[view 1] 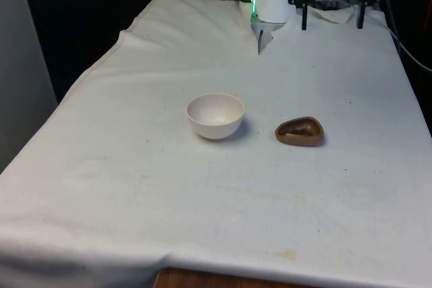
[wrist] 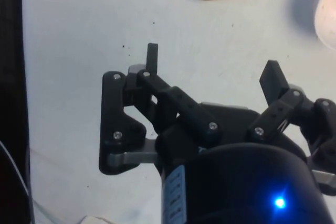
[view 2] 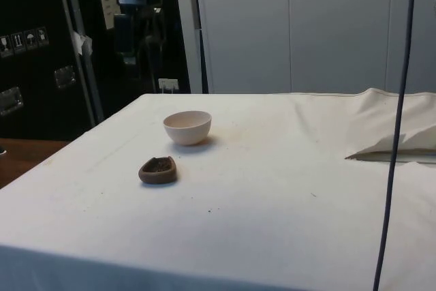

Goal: Pour the coffee beans from the cup into the bowl.

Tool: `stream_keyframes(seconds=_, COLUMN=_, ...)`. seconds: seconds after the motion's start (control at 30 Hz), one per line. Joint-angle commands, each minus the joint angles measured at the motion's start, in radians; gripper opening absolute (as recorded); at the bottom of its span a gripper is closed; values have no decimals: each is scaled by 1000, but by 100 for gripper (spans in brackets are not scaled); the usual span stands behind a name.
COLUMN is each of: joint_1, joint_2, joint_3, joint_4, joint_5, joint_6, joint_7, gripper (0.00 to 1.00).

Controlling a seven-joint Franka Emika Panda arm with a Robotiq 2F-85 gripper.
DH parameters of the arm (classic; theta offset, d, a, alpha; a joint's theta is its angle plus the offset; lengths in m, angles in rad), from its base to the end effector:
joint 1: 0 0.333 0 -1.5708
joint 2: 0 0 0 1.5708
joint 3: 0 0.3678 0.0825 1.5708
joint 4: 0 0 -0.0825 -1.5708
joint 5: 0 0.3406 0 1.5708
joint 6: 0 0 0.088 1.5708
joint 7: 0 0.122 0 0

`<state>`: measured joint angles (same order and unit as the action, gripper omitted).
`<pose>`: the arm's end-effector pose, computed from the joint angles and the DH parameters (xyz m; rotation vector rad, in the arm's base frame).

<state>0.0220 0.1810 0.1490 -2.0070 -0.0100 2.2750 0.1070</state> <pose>0.5634 0.0927 0.4373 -3.1062 -0.1034 -0.1331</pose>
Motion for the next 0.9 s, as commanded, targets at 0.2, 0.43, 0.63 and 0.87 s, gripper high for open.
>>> stream_keyframes(seconds=0.2, joint_1=11, joint_2=34, joint_3=13, joint_4=21, joint_5=-55, joint_6=0, joint_7=63, gripper=100)
stream_keyframes(seconds=0.43, joint_1=15, joint_2=58, joint_3=24, joint_4=21, joint_5=-110, joint_6=6, joint_7=112, gripper=100)
stream_keyframes(seconds=0.63, joint_1=19, joint_2=75, joint_3=27, joint_4=20, joint_5=-153, joint_6=9, joint_7=142, gripper=100)
stream_keyframes(seconds=0.87, joint_1=21, joint_2=95, joint_3=30, joint_4=15, joint_5=-205, joint_6=25, joint_7=177, gripper=100)
